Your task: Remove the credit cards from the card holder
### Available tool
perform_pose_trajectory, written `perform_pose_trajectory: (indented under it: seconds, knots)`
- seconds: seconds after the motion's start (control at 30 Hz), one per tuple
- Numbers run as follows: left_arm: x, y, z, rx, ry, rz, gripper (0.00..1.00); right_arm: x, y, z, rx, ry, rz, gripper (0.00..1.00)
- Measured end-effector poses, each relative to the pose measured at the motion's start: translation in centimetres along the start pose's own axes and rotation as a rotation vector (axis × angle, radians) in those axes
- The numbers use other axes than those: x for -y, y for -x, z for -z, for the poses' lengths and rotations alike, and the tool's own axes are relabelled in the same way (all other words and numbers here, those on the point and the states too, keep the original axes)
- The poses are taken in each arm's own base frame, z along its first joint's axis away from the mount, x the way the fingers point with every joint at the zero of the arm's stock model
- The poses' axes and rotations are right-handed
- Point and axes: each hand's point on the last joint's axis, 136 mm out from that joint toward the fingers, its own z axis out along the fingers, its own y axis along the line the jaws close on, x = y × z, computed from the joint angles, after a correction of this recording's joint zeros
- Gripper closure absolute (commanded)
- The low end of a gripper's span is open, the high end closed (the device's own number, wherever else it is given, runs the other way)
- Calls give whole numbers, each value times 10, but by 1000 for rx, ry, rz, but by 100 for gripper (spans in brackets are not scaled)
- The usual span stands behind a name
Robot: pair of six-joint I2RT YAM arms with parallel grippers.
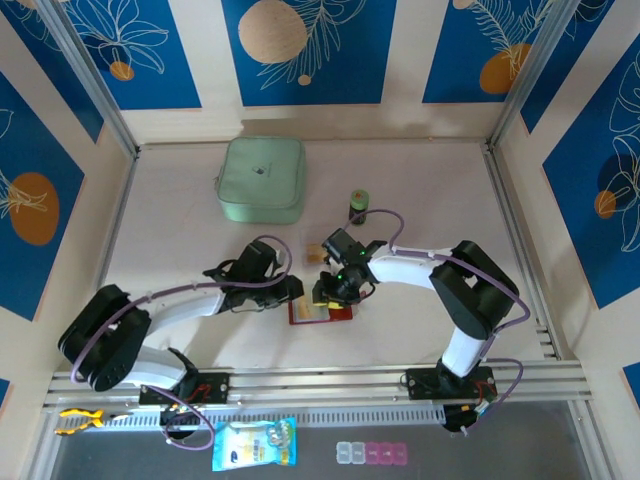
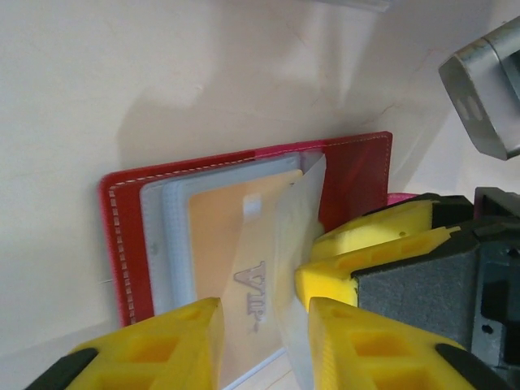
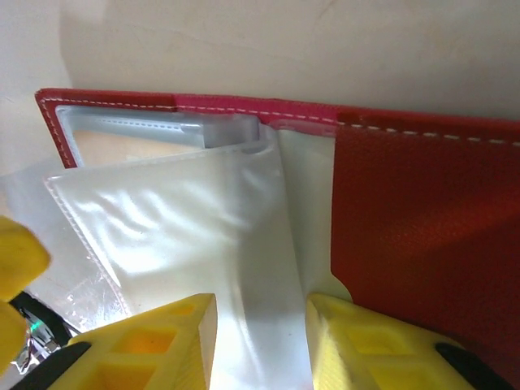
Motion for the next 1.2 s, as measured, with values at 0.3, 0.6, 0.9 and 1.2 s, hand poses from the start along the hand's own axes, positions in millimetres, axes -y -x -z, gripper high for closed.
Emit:
perform_pose_trajectory:
  seconds: [0.3, 0.6, 0.9, 1.2]
  knots:
    - [7, -9, -20, -46, 6, 7, 68, 2, 1, 2, 7, 14, -10, 64]
    - [16, -9, -24, -47, -10, -6, 69, 2, 3, 10, 27, 27, -20, 80]
    - [13, -9, -20, -33, 15, -7, 69, 1, 3, 9, 27, 32, -21, 83]
    - [8, -3, -7, 18, 60, -15, 81, 1, 3, 10, 28, 32, -20, 84]
